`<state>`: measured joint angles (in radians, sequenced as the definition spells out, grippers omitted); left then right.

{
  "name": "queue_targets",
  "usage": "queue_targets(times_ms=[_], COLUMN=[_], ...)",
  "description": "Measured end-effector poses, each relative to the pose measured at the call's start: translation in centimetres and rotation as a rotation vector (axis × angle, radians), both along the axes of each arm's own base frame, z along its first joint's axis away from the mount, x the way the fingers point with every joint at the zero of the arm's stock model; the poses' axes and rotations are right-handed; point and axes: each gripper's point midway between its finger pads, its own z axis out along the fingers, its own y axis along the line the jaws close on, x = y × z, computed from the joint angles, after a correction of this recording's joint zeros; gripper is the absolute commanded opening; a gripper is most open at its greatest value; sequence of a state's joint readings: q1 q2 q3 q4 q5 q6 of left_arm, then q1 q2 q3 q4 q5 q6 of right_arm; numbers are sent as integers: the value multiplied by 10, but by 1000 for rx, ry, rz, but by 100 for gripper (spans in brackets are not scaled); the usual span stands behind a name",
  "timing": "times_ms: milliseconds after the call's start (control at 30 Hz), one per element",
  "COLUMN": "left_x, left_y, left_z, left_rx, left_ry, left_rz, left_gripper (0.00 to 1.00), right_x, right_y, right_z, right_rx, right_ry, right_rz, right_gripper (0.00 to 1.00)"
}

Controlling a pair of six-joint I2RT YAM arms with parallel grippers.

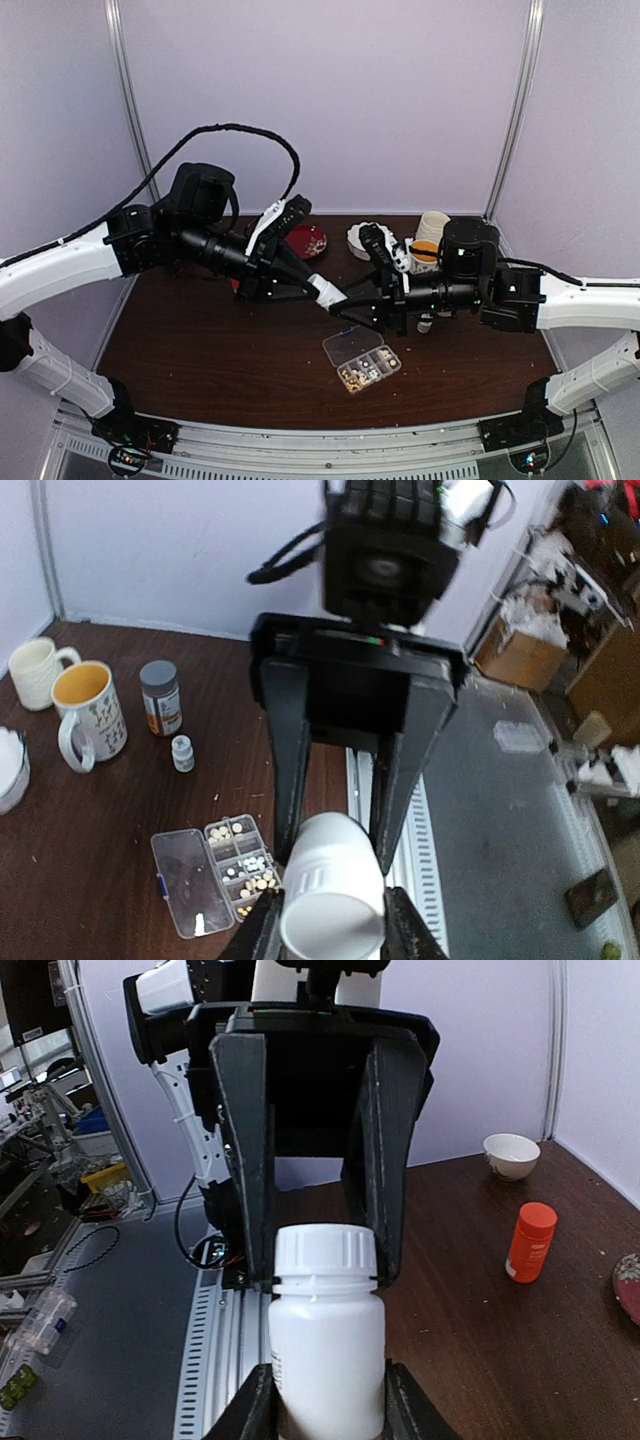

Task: Sort the pills into containers
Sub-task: Screw the lid of the pill bottle onto the pill bottle.

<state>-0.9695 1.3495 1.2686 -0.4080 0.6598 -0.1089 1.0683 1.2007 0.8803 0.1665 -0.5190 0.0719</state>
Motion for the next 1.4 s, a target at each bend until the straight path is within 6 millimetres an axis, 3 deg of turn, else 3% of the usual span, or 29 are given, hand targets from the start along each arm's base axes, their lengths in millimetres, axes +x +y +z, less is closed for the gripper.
queue_targets(times_ms=[200,367,667,967,1133,1167,1300,1400], left_x=[-18,-24,-33,-13,12,17,30,31], left_y=[1,-2,4,4,2,2,3,-2], left_z=[4,9,-14,-16,-15,-13,-4,6], left_rx=[-12,23,121,224,328,341,358,323], left_ry=[-266,-380,-636,-1101,-1393,-1450,-1630,-1676], left_rz=[-201,-319,-469,-494,-423,-401,-299,-237], left_gripper=[3,0,0,0,3,8,48,71], right_x=[-20,-27,-35,-18,3,7,19,19], right_y=[1,0,3,0,-2,-2,-4,-2], right_z=[4,9,-11,-7,-5,-4,5,17], right_rx=[17,23,-40,-16,15,26,73,117], right_ry=[110,160,320,421,468,471,467,429], right_rz=[103,141,188,142,72,56,18,24], right_gripper=[0,0,0,0,0,0,0,0])
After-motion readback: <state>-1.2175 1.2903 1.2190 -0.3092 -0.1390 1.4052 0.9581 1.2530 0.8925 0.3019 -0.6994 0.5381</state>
